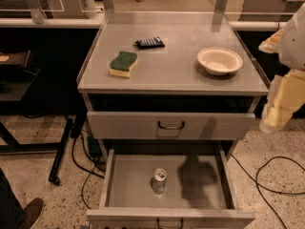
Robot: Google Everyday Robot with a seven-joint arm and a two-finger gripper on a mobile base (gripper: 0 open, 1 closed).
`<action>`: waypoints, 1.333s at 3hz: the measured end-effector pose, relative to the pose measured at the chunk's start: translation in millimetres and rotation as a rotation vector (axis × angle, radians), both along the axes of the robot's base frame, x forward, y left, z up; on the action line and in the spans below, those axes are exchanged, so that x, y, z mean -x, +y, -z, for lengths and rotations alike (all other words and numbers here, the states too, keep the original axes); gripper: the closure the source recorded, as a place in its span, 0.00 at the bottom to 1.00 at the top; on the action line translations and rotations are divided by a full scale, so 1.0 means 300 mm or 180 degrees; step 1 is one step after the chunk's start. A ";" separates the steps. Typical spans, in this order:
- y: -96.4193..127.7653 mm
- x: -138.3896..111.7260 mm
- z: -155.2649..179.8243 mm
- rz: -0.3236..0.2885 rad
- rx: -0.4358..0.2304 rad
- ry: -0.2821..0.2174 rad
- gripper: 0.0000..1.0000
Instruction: Pick redbull can from middle drawer and place on counter
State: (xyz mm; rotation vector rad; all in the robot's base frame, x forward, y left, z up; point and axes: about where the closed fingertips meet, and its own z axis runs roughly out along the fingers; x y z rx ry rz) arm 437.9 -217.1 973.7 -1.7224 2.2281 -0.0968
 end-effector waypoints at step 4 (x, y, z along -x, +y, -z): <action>-0.051 0.066 0.459 0.0171 -0.0365 0.0423 0.00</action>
Offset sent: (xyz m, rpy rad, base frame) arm -0.0118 -0.0283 -0.1375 0.1009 0.0977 -0.0848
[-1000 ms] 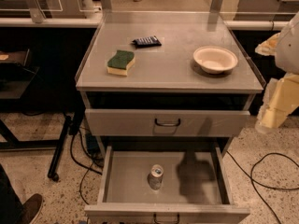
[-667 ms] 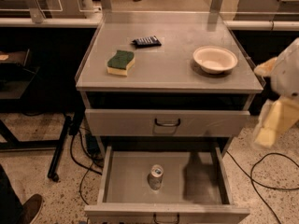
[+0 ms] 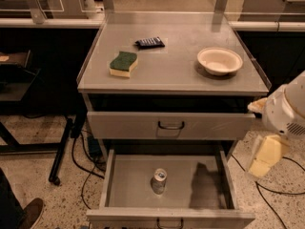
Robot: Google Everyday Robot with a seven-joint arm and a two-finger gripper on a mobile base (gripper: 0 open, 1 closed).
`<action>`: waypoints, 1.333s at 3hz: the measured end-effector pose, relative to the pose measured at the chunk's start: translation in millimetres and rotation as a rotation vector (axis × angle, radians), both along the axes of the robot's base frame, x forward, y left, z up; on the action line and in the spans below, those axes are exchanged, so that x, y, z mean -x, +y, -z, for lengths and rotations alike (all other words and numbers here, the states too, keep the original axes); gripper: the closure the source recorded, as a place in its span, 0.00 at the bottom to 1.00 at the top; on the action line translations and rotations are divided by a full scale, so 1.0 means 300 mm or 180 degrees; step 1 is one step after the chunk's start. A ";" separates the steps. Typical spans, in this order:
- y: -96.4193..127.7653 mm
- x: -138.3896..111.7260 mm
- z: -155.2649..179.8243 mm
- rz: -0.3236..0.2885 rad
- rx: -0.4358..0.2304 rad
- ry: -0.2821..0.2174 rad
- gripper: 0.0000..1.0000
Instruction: Pick redbull can from middle drawer and place on counter
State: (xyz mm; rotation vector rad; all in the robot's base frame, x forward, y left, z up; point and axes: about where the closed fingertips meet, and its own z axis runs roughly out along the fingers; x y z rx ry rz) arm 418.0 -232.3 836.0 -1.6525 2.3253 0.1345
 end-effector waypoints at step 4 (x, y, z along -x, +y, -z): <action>0.110 0.025 0.472 -0.0250 -0.0533 0.0373 0.00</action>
Offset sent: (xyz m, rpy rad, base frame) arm -0.0038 0.0307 -0.1564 0.1887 0.0905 0.1125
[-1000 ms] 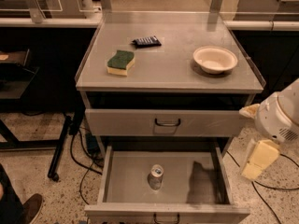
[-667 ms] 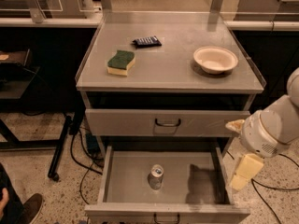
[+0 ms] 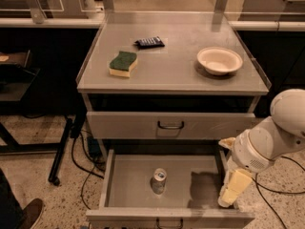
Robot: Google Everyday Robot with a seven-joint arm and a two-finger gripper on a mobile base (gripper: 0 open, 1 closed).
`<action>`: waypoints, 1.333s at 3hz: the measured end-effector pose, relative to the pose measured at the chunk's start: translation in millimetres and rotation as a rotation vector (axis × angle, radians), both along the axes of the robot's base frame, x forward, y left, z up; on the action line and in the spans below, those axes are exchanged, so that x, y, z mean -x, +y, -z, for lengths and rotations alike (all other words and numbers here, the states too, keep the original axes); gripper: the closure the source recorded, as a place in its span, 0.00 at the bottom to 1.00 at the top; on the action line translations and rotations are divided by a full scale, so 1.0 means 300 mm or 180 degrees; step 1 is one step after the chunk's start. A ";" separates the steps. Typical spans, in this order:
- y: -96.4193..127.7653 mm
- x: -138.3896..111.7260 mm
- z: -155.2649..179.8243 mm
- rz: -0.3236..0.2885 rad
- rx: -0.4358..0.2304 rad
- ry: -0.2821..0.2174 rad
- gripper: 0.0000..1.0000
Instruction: Pick redbull can from middle drawer and place on counter
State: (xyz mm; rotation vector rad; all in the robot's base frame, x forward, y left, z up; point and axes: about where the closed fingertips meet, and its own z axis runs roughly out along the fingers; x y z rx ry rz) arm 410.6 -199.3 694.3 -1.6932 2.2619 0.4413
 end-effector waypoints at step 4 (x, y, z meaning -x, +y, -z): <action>0.153 0.032 0.345 -0.0115 -0.0538 0.0253 0.00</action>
Offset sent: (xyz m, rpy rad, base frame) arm -0.0367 0.0452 -0.1069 0.2127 0.1344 0.0561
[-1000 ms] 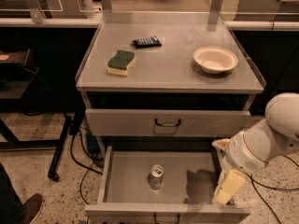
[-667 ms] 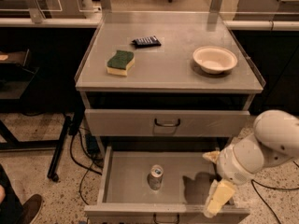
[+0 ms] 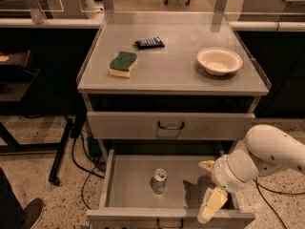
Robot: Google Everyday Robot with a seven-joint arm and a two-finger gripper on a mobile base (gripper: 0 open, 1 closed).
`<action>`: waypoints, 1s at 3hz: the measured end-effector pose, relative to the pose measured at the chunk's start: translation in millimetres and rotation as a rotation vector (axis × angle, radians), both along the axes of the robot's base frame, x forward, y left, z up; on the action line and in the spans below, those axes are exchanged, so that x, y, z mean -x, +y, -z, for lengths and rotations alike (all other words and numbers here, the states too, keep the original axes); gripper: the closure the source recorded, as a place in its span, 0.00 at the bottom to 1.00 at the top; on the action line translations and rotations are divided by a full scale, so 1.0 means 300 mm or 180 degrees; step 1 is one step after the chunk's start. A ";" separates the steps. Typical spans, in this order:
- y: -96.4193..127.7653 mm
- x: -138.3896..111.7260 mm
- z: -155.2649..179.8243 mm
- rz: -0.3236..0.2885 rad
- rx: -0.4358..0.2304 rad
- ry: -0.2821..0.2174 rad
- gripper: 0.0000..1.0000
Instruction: Pick redbull can from middle drawer and place on counter
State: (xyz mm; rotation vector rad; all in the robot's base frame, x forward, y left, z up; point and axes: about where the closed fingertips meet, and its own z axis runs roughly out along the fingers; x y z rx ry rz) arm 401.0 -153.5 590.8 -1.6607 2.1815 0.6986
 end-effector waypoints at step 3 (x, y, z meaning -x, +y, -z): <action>0.086 -0.091 0.170 0.0156 -0.0160 -0.0233 0.00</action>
Offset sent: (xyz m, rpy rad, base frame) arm 0.0028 0.0371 -0.0590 0.0937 -0.0560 -0.0548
